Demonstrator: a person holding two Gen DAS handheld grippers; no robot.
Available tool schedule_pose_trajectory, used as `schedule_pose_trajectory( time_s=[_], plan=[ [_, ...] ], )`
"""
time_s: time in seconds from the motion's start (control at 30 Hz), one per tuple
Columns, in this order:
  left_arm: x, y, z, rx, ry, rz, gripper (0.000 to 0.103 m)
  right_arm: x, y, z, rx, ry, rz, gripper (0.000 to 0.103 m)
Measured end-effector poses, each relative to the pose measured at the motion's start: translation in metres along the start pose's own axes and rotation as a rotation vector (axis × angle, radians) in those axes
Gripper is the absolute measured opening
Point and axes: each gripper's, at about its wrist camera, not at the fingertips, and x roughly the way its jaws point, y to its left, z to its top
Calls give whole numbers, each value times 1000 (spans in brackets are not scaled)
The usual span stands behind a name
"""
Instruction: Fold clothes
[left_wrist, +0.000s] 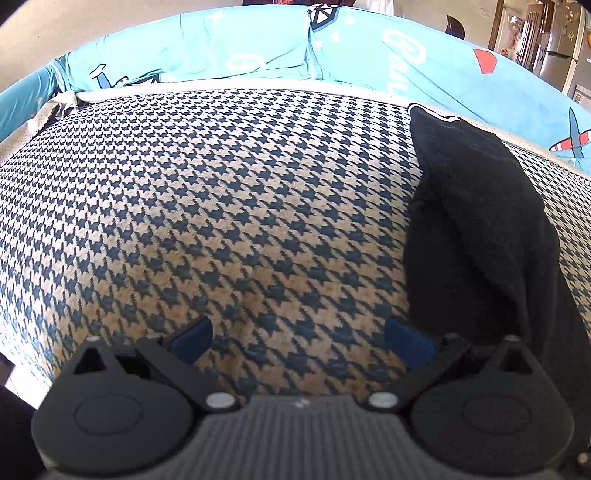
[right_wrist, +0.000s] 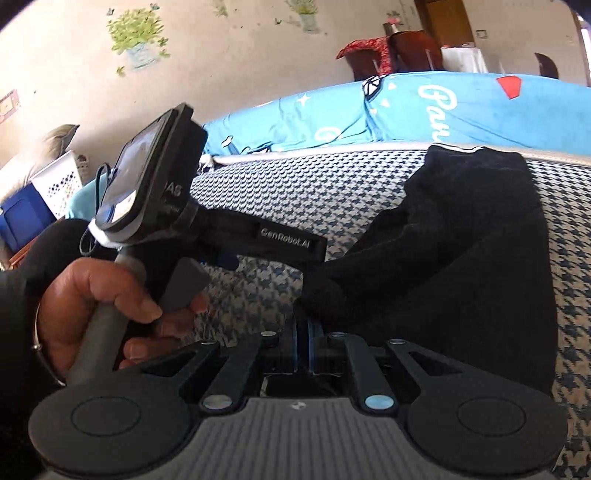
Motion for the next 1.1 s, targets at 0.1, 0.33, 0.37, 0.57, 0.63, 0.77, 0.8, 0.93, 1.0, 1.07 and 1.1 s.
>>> schedule_pose_trajectory(
  time_s=[0.1, 0.33, 0.37, 0.57, 0.63, 0.77, 0.8, 0.93, 1.0, 1.07, 1.1],
  plan=[
    [0, 2, 0, -4, 2, -1, 103, 12, 5, -5, -46, 64, 8, 13],
    [0, 1, 1, -5, -5, -7, 103, 16, 14, -13, -101, 127, 83, 18],
    [-1, 1, 1, -5, -7, -6, 103, 16, 14, -13, -103, 127, 95, 18],
    [-3, 9, 4, -50, -26, 11, 103, 9, 11, -3, -62, 57, 100, 18],
    [-2, 11, 5, -61, -21, 6, 103, 7, 8, 1, -41, 24, 50, 19],
    [0, 9, 5, -53, -7, 12, 103, 8, -1, 9, 8, -30, -46, 25],
    [0, 8, 5, -51, -4, 15, 103, 8, -2, 12, 16, -42, -66, 28],
    [2, 8, 7, -65, 1, 27, 103, 15, -8, 22, 35, -63, -112, 36],
    [2, 11, 8, -82, 0, 30, 103, 19, -9, 26, 42, -67, -129, 43],
    [1, 14, 9, -96, -2, 33, 103, 24, -10, 29, 47, -72, -146, 47],
    [1, 15, 9, -102, -4, 35, 103, 26, -11, 31, 48, -74, -155, 50]
  ],
)
